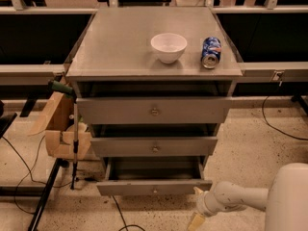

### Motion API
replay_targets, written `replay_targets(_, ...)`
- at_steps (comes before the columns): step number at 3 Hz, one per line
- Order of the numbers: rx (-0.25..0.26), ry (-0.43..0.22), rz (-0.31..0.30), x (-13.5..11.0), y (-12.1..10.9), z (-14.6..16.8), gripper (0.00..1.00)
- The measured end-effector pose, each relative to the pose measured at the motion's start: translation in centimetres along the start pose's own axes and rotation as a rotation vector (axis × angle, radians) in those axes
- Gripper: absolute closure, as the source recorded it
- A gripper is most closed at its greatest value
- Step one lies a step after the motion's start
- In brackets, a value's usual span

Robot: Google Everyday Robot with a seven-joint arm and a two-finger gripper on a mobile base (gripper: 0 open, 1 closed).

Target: Open bottom drawer

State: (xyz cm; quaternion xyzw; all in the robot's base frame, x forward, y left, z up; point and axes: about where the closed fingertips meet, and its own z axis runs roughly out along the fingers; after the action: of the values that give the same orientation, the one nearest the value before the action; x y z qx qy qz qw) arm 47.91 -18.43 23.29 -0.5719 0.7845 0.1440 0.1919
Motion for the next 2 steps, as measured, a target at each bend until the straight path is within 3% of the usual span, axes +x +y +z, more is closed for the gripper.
replay_targets(2,-0.005,0.001,-0.008,-0.27,0.0,0.13,0.0)
